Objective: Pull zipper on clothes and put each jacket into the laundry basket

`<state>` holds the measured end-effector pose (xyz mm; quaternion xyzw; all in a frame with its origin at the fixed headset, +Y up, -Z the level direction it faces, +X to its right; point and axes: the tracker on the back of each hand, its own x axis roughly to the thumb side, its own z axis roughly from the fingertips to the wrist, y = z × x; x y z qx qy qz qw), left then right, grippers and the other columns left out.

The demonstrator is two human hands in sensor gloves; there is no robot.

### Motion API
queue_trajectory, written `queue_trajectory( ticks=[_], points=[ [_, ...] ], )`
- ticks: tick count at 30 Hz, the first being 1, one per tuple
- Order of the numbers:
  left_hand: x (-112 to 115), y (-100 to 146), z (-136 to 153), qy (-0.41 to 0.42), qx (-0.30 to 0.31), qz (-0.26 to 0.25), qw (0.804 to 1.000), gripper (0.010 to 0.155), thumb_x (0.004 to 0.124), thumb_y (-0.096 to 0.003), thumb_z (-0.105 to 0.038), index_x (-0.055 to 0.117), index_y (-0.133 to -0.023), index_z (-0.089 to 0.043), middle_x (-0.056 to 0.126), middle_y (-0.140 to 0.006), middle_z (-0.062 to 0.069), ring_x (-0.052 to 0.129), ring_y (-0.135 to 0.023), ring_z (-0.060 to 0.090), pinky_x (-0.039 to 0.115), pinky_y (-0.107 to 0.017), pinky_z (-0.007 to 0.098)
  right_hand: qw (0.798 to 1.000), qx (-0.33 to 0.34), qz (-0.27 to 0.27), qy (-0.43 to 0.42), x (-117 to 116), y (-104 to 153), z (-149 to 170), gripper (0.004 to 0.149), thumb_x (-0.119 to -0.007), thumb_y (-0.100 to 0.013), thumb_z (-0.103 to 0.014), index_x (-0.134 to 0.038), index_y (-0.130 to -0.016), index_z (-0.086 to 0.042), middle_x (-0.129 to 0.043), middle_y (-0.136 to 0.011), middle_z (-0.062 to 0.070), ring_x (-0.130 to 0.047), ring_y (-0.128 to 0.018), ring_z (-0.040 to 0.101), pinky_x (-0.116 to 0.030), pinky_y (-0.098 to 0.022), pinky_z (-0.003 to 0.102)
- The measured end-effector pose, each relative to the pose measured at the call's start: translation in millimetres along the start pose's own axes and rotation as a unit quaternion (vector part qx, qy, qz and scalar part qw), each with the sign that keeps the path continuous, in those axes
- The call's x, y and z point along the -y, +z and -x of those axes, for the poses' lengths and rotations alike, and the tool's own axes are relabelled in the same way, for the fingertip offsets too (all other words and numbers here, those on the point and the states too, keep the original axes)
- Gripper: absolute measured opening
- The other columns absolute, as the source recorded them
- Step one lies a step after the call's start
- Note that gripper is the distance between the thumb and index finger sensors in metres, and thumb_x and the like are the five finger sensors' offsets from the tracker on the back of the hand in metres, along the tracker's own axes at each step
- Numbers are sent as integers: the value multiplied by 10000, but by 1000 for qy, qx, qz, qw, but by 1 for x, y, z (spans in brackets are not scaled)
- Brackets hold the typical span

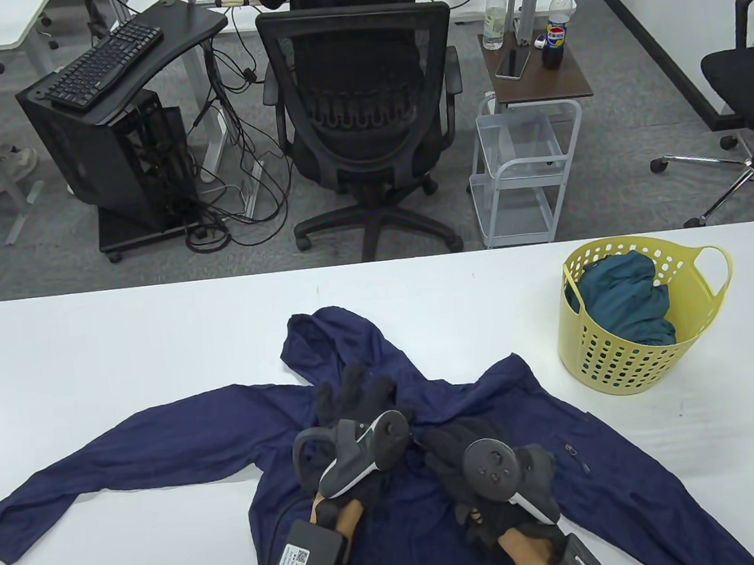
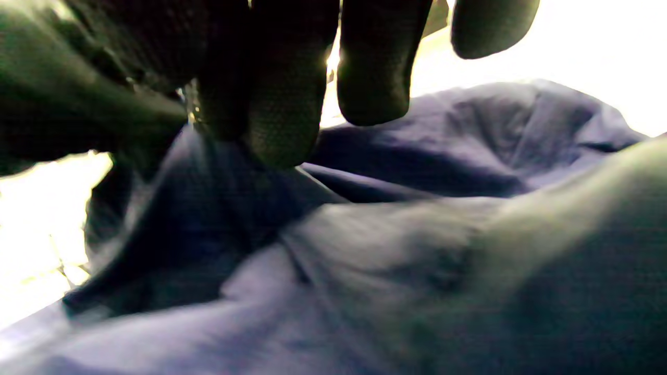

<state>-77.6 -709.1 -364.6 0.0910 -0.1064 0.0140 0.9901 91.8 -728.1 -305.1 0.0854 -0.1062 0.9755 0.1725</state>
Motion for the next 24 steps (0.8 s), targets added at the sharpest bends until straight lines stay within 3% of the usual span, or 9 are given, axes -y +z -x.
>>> queue_trajectory(
  ticks=[3,6,9,13,16,18,21,24],
  points=[
    [4,-18,6,-41,-36,0,999,399,757,-376,-473,802,-756,-585,665,-1097,-177,402,-1104,251,373,-747,668,995,-3,-8,100,-10,-2,-19,440,-752,-470,-483,-841,-884,-364,-958,-891,-98,-778,-954,333,-539,-706,656],
    [9,-35,13,-96,-64,9,993,398,756,-373,-477,802,-751,-592,679,-1088,-185,420,-1100,246,387,-745,660,989,23,-24,145,-17,1,-32,441,-755,-468,-480,-843,-885,-369,-945,-908,-99,-730,-990,332,-509,-734,627],
    [18,-48,20,-134,-85,18,987,393,766,-368,-477,815,-739,-598,702,-1076,-189,449,-1096,241,398,-746,655,983,60,-57,167,-19,8,-41,446,-761,-463,-479,-854,-882,-358,-964,-893,-87,-812,-934,263,-592,-731,508],
    [29,-58,29,-159,-107,29,981,389,776,-360,-484,825,-725,-610,733,-1058,-195,484,-1089,233,413,-746,646,978,96,-108,149,-16,17,-47,452,-766,-461,-472,-862,-881,-335,-977,-883,-63,-934,-816,261,-715,-658,475],
    [36,-58,29,-160,-104,39,981,387,779,-362,-483,829,-726,-604,742,-1052,-199,495,-1087,229,414,-747,646,979,92,-129,127,-18,18,-42,456,-763,-464,-473,-856,-888,-336,-969,-903,-66,-983,-773,266,-763,-620,474],
    [34,-54,25,-172,-87,39,980,387,779,-367,-476,830,-730,-598,750,-1048,-193,520,-1080,227,426,-742,647,975,78,-168,121,-27,15,-35,450,-755,-468,-476,-842,-894,-357,-944,-945,-79,-955,-819,278,-746,-636,488],
    [19,-44,19,-154,-69,28,985,421,759,-378,-460,807,-773,-598,733,-1064,-175,539,-1071,233,443,-735,644,971,45,-206,110,-42,8,-19,451,-740,-470,-484,-805,-906,-389,-846,-1018,-98,-868,-907,256,-711,-666,484],
    [-6,-27,12,-83,-39,3,996,438,759,-383,-448,794,-792,-602,715,-1079,-155,526,-1072,243,446,-732,646,978,5,-188,87,-43,0,-6,449,-742,-474,-476,-810,-908,-382,-844,-1021,-94,-853,-916,248,-691,-676,485]
  ],
)
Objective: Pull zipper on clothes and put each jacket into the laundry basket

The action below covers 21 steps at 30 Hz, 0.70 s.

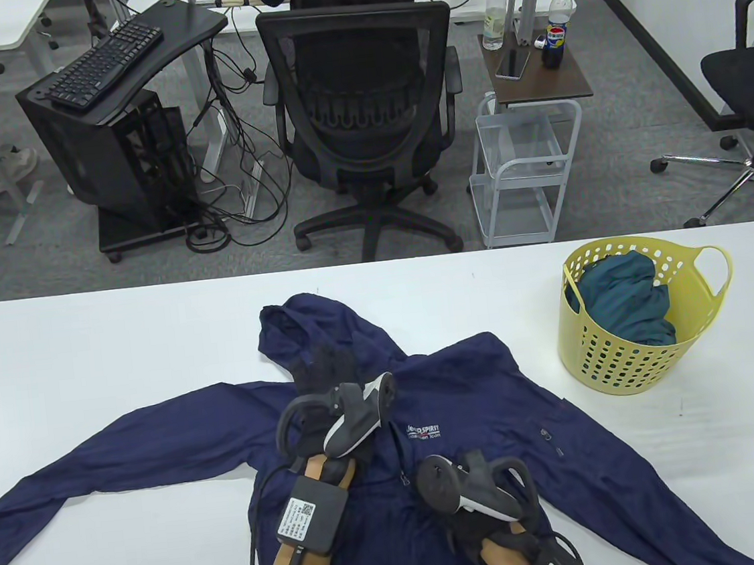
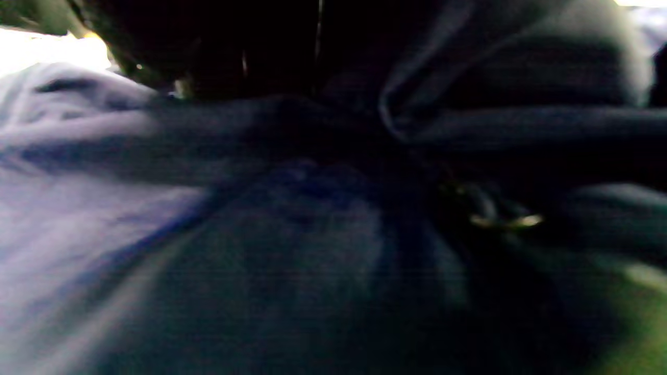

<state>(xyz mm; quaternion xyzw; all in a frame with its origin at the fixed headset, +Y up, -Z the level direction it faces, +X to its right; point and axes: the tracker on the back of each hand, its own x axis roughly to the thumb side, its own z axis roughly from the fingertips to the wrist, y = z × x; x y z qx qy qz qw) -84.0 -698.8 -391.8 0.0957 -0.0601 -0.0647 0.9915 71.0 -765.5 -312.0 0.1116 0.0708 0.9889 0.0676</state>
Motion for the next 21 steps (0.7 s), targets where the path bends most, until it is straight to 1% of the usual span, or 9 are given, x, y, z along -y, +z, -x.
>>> queue_trajectory(
  ticks=[3,5,6,8,10,11,14,18,21],
  points=[
    [-15,21,-13,57,48,-3,997,443,769,-389,-424,797,-796,-597,713,-1083,-144,514,-1074,255,444,-731,653,999,-24,16,-13,0,-6,9,449,-740,-474,-475,-806,-909,-387,-843,-1023,-104,-844,-922,238,-680,-684,483],
    [-13,29,-29,44,104,35,993,475,782,-391,-391,771,-814,-608,660,-1113,-142,463,-1083,258,426,-734,658,999,-26,22,-21,1,-6,12,448,-744,-472,-472,-815,-904,-380,-855,-1017,-97,-852,-917,250,-679,-684,491],
    [-7,31,-38,12,131,75,988,501,787,-390,-386,740,-830,-622,596,-1140,-141,402,-1092,264,397,-736,664,999,-24,32,-26,2,-4,13,446,-748,-471,-468,-823,-900,-372,-869,-1010,-85,-866,-908,261,-685,-678,497],
    [5,32,-49,-49,147,125,980,515,789,-391,-391,708,-836,-637,492,-1171,-151,316,-1101,260,348,-746,664,998,-19,57,-29,5,0,14,447,-753,-467,-468,-835,-893,-364,-899,-990,-76,-889,-889,278,-701,-666,502],
    [17,29,-53,-81,136,121,980,469,795,-371,-415,772,-791,-623,523,-1160,-158,339,-1100,254,360,-747,659,995,-16,92,-31,11,7,15,447,-756,-463,-472,-842,-888,-363,-922,-967,-75,-912,-867,277,-718,-652,504],
    [21,28,-54,-78,130,114,982,441,798,-363,-432,801,-765,-615,552,-1151,-165,363,-1100,249,372,-748,655,993,-14,111,-34,14,10,15,448,-758,-463,-475,-845,-888,-360,-930,-958,-76,-919,-859,274,-723,-648,502],
    [27,22,-50,-51,102,84,990,394,815,-339,-456,855,-716,-565,671,-1101,-171,451,-1092,242,406,-747,653,990,-17,138,-37,18,13,14,450,-768,-460,-474,-855,-883,-349,-947,-938,-71,-935,-839,272,-732,-640,501],
    [29,11,-41,-35,59,80,994,386,819,-330,-480,863,-700,-581,718,-1073,-201,498,-1090,224,422,-753,644,994,-12,112,-15,12,10,6,447,-766,-458,-471,-865,-875,-346,-959,-923,-69,-936,-838,271,-730,-640,504],
    [32,4,-34,-47,37,73,996,382,817,-333,-482,863,-699,-583,734,-1061,-207,522,-1084,218,438,-750,640,995,13,102,-2,13,14,-2,442,-769,-457,-465,-870,-872,-350,-957,-924,-69,-916,-858,276,-712,-651,516]
  ],
)
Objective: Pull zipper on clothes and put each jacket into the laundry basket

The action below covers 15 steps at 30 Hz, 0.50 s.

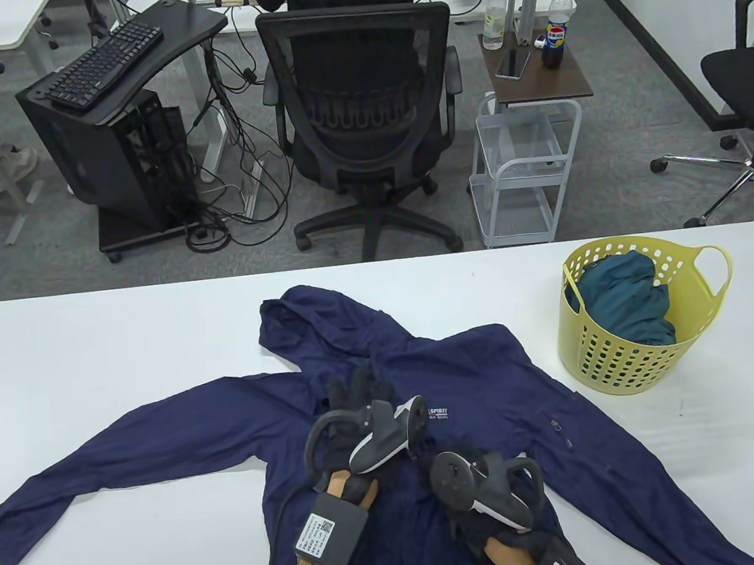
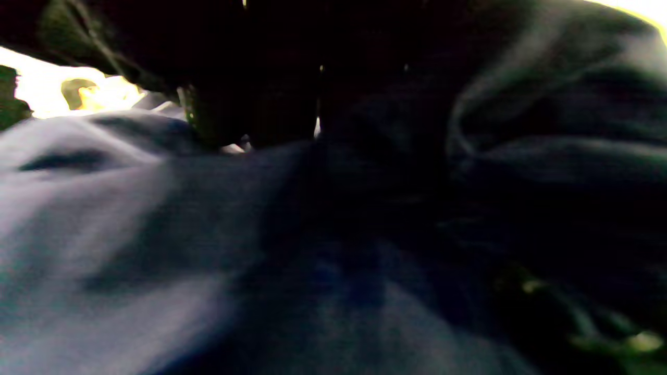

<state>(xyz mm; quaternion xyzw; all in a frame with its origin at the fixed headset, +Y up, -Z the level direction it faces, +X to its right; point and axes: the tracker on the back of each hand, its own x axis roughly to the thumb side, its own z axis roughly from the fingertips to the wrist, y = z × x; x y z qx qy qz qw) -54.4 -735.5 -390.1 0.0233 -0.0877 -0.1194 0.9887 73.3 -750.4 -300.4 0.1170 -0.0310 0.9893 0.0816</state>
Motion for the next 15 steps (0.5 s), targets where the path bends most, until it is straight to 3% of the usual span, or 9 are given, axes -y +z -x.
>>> queue_trajectory(
  ticks=[5,8,12,13,15],
  points=[
    [9,-6,16,-12,-56,-15,998,379,816,-335,-482,863,-697,-583,726,-1064,-202,497,-1086,224,439,-748,634,997,72,-27,16,7,13,-17,447,-776,-450,-465,-882,-864,-335,-963,-916,-57,-899,-872,275,-695,-662,529],
    [15,-5,23,-16,-76,-14,997,379,814,-337,-479,863,-699,-579,726,-1064,-190,499,-1080,235,445,-741,633,991,110,-80,-2,7,19,-24,451,-782,-451,-478,-889,-861,-326,-984,-891,-49,-940,-825,269,-722,-645,515],
    [13,4,26,-17,-64,27,997,411,772,-364,-477,830,-757,-584,673,-1100,-176,456,-1086,247,424,-740,640,987,105,-122,-2,-3,16,-23,448,-783,-451,-487,-877,-872,-366,-966,-933,-73,-944,-843,269,-738,-641,505],
    [8,9,28,-4,-61,27,998,427,760,-371,-475,812,-780,-588,656,-1110,-172,445,-1088,251,421,-739,642,986,89,-144,1,-9,14,-19,449,-783,-450,-484,-870,-876,-371,-943,-950,-73,-920,-867,270,-734,-645,507],
    [-3,20,33,33,-66,13,997,453,750,-383,-462,780,-818,-583,647,-1119,-158,444,-1088,261,425,-735,649,987,83,-133,-17,-10,12,-15,448,-779,-450,-488,-868,-876,-382,-921,-963,-85,-900,-881,254,-742,-644,494]
  ],
)
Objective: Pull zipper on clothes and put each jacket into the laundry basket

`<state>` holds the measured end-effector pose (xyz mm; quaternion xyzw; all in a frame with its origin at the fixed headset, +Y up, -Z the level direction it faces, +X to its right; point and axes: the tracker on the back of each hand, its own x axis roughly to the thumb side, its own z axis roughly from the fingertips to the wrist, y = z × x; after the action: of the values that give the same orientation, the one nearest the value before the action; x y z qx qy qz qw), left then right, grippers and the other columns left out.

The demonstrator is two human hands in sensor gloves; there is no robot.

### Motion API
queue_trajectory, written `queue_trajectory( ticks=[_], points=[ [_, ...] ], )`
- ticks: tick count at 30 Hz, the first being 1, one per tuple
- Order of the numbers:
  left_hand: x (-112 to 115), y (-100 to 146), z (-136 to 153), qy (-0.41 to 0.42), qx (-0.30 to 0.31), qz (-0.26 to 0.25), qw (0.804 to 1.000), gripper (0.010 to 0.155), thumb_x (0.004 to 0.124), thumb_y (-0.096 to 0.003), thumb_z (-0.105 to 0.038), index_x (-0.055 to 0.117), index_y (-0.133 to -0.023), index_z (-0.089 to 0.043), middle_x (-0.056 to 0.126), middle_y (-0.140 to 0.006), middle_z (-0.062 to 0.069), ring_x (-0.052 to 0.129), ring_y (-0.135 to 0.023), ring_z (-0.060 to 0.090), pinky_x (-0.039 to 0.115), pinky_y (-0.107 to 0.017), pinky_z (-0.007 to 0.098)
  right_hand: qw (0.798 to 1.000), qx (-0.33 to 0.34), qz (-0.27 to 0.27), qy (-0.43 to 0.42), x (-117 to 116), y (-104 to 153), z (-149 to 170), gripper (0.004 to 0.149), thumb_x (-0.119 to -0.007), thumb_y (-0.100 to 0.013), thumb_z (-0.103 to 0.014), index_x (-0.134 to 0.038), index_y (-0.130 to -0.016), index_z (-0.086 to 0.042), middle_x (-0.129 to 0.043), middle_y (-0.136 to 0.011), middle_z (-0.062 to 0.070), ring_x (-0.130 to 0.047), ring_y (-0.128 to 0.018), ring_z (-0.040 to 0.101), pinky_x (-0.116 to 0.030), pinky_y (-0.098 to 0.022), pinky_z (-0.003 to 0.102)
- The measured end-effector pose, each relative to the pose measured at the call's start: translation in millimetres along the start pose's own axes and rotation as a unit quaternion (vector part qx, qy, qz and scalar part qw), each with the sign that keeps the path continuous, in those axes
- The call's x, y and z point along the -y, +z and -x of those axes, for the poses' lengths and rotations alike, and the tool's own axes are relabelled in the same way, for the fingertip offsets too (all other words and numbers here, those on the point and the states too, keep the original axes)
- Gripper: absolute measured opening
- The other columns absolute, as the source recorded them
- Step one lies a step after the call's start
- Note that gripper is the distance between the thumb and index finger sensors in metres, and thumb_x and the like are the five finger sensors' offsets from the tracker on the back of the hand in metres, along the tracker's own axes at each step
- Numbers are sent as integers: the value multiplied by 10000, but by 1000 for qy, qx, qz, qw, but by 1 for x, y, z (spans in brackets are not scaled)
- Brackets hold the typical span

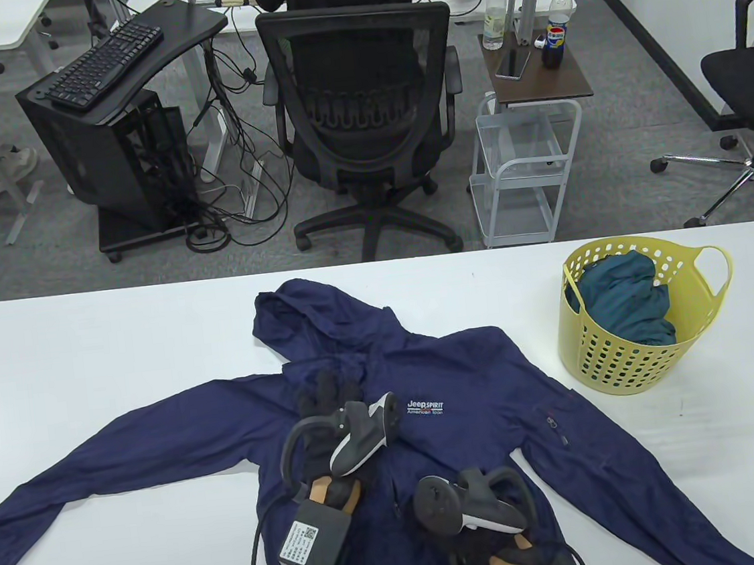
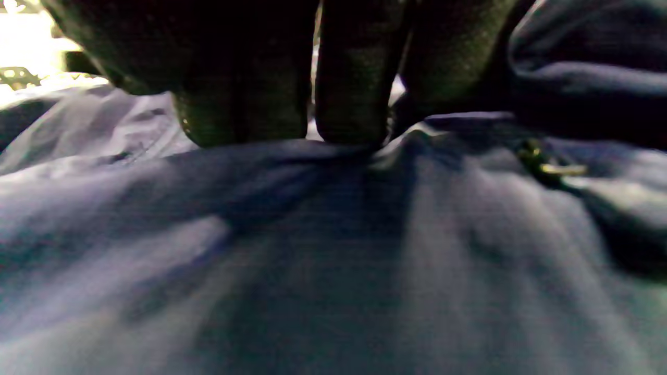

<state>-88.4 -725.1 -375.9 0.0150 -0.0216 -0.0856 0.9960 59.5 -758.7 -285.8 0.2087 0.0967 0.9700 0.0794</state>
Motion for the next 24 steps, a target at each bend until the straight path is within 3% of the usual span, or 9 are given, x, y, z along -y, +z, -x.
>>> queue_trajectory(
  ticks=[4,7,10,13,17,24],
  points=[
    [-23,30,9,85,12,-15,996,457,736,-404,-430,774,-842,-558,685,-1103,-120,483,-1074,279,443,-724,659,999,-49,4,-13,-2,-4,10,446,-770,-457,-483,-853,-885,-390,-883,-987,-92,-846,-919,236,-726,-654,493],
    [-23,46,6,115,33,5,993,460,736,-411,-412,780,-851,-540,776,-1049,-105,615,-1030,283,495,-709,655,997,-75,16,-11,-4,-8,16,445,-762,-459,-486,-838,-891,-407,-851,-1006,-108,-814,-940,211,-712,-665,490],
    [-6,57,-8,114,68,103,986,483,714,-427,-412,721,-886,-562,781,-1051,-117,674,-1015,271,524,-712,638,995,-100,27,-12,-6,-13,23,446,-756,-462,-483,-825,-897,-412,-817,-1026,-111,-776,-966,203,-694,-676,501],
    [15,55,-19,96,76,158,980,526,686,-433,-401,623,-917,-599,727,-1095,-124,649,-1035,292,529,-710,637,995,-93,37,-16,-7,-14,26,447,-758,-460,-481,-829,-895,-405,-822,-1023,-108,-781,-963,207,-691,-677,506],
    [34,49,-25,77,69,184,978,552,659,-437,-389,550,-924,-625,687,-1119,-127,633,-1047,316,542,-706,638,995,-77,57,9,-5,-8,23,449,-779,-452,-469,-855,-885,-378,-860,-1007,-72,-830,-939,239,-689,-677,520],
    [50,40,-17,81,69,221,970,543,660,-439,-382,542,-894,-654,461,-1165,-139,522,-1070,347,556,-696,655,994,-67,72,42,0,-4,13,445,-791,-448,-444,-890,-865,-325,-932,-959,-41,-906,-884,278,-676,-676,544]
  ],
)
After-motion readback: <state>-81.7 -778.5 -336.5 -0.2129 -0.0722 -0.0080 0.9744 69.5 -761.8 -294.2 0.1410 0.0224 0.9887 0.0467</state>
